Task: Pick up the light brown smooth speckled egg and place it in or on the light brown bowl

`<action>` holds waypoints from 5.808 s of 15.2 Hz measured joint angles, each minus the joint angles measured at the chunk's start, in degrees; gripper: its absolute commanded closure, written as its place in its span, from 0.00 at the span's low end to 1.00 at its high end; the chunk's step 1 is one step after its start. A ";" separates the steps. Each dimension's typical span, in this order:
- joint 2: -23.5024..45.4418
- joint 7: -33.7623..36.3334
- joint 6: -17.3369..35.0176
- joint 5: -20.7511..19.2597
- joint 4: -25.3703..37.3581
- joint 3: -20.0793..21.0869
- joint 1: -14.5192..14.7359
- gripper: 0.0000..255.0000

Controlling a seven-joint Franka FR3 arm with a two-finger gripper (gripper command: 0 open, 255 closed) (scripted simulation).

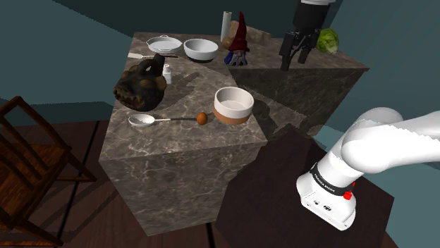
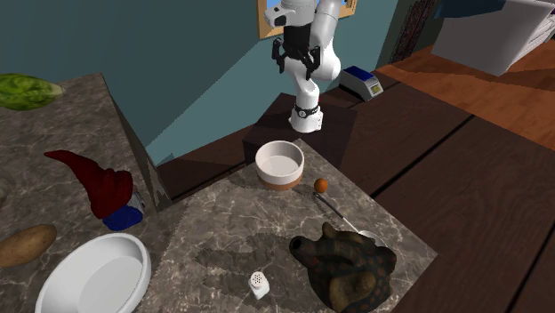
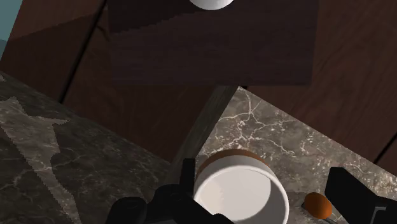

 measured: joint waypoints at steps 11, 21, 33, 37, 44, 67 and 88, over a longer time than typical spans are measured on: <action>9.86 10.15 16.78 2.69 -4.66 9.88 1.34 0.00; 28.86 23.43 33.33 -2.29 -1.02 20.05 -0.32 0.00; 50.35 40.75 42.99 -17.77 7.69 25.11 -0.61 0.00; 52.20 42.07 45.58 -19.58 6.53 24.68 -0.63 0.00; 52.78 42.35 46.07 -20.09 6.54 24.53 -0.62 1.00; 46.44 37.57 38.34 -14.60 9.46 25.25 -1.05 1.00; 36.44 28.07 27.56 -8.74 12.62 22.29 -2.72 1.00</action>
